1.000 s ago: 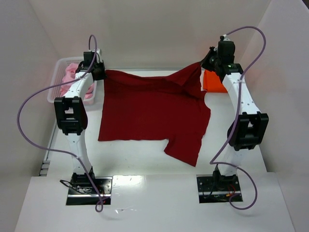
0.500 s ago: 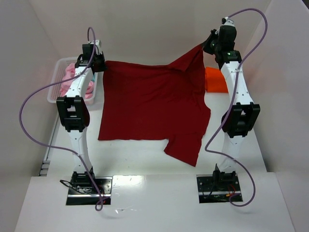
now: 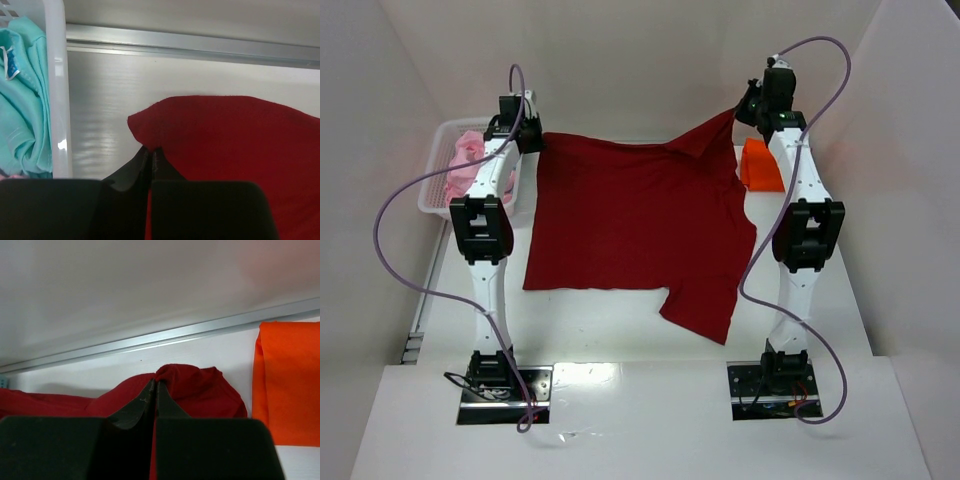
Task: Fold and stack the t-shirts
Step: Fold the flattened tshirt in 1/3 of the way
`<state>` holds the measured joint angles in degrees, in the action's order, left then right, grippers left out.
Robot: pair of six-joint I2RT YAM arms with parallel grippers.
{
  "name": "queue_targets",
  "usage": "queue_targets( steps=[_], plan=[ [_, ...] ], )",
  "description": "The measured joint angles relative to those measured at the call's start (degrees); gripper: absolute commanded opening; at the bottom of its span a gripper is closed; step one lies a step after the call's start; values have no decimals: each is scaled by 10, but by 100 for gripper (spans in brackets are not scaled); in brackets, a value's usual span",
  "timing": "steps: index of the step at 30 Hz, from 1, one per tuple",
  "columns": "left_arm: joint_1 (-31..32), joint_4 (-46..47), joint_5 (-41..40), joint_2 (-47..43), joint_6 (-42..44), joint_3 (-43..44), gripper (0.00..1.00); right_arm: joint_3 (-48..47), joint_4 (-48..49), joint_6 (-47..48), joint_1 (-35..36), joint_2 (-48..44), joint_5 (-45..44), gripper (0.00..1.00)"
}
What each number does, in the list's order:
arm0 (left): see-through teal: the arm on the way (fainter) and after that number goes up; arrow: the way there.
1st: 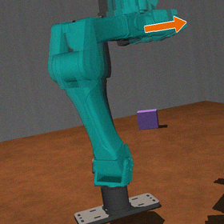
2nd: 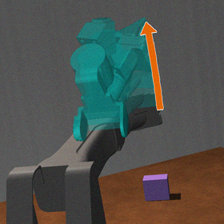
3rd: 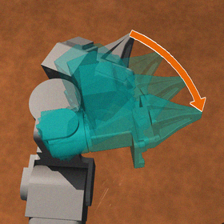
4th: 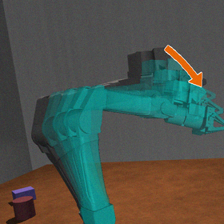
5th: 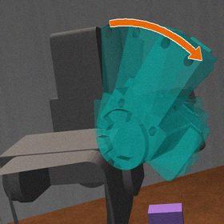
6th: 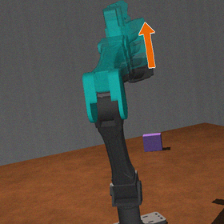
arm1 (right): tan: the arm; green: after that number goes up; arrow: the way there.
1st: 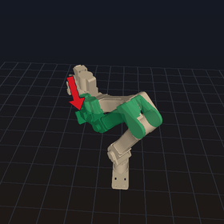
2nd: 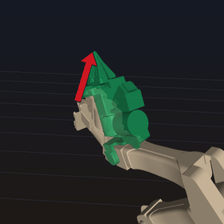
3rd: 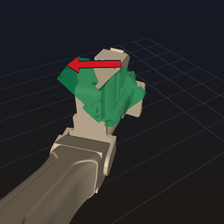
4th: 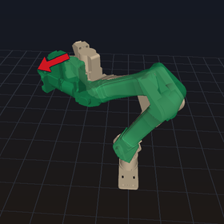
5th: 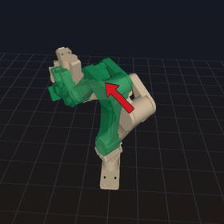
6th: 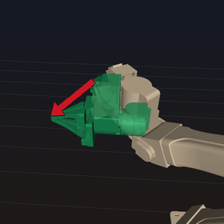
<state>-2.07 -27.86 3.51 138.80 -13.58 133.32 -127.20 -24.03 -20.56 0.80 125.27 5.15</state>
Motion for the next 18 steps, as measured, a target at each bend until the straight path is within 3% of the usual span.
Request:
queue_targets(
  steps=[9,18],
  plan=[
    [0,-42,-7,66,0,93,0,-17,-7,-11,0,27,27,1],
    [-1,-46,-7,65,0,75,0,244,19,-29,22,-133,36,1]
  ],
)
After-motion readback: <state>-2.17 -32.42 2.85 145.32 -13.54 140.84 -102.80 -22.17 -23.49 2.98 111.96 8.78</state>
